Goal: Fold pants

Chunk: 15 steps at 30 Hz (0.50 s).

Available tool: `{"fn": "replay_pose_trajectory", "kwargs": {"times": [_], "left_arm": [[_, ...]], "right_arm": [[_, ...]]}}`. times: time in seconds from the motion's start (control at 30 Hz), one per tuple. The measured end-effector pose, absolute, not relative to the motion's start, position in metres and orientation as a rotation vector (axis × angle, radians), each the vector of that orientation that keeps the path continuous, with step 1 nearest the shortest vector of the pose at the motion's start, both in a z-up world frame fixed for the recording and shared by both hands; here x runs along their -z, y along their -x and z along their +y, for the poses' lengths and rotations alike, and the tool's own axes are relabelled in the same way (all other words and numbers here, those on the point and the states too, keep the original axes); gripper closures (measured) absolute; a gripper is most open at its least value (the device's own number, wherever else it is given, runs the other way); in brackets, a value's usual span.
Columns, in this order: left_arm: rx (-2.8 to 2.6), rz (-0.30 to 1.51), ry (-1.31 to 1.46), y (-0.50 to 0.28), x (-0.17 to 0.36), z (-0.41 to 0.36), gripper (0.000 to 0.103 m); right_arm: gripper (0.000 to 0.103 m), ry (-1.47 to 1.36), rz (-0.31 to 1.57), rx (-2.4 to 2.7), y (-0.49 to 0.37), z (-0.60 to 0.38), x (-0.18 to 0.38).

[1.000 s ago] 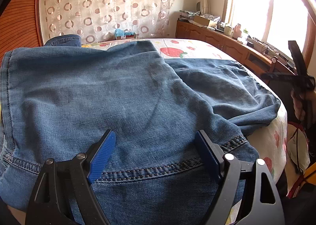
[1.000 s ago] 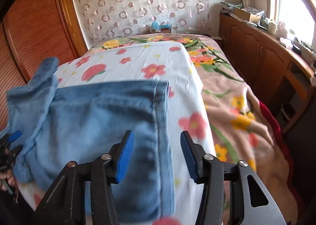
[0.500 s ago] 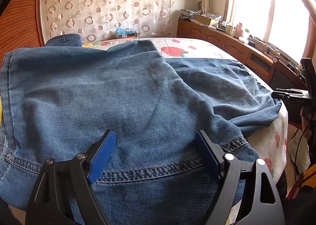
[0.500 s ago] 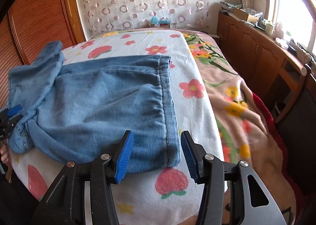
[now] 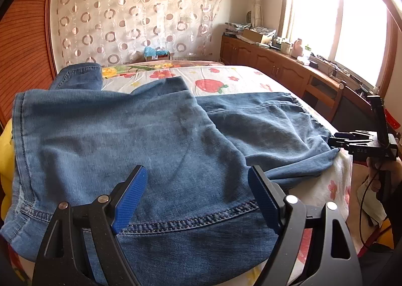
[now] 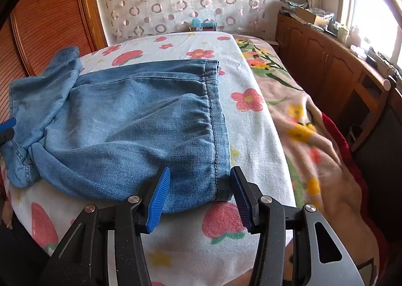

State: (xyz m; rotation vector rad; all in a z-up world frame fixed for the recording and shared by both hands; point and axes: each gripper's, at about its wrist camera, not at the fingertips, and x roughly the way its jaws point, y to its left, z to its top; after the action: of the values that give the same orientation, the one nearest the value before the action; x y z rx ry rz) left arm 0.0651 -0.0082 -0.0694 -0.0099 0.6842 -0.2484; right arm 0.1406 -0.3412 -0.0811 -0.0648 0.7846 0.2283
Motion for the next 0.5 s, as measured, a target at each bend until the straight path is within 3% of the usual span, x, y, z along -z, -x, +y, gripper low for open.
{"fn": "replay_pose_trajectory", "kwargs": {"times": [0.07, 0.13, 0.17, 0.5], "left_arm": [[0.245, 0.682, 0.005, -0.065, 0.068, -0.009, 0.020], [0.244, 0.683, 0.007, -0.064, 0.067, -0.007, 0.020], [0.242, 0.682, 0.010, -0.064, 0.066, -0.006, 0.020], [0.207, 0.641, 0.045, -0.057, 0.053, 0.013, 0.020]], "right_arm": [[0.055, 0.070, 0.785, -0.237, -0.141, -0.341, 0.082], [0.085, 0.062, 0.791, -0.276, -0.141, -0.340, 0.080], [0.089, 0.040, 0.802, -0.313, -0.142, -0.341, 0.079], [0.092, 0.046, 0.603, -0.521, -0.135, -0.295, -0.006]]}}
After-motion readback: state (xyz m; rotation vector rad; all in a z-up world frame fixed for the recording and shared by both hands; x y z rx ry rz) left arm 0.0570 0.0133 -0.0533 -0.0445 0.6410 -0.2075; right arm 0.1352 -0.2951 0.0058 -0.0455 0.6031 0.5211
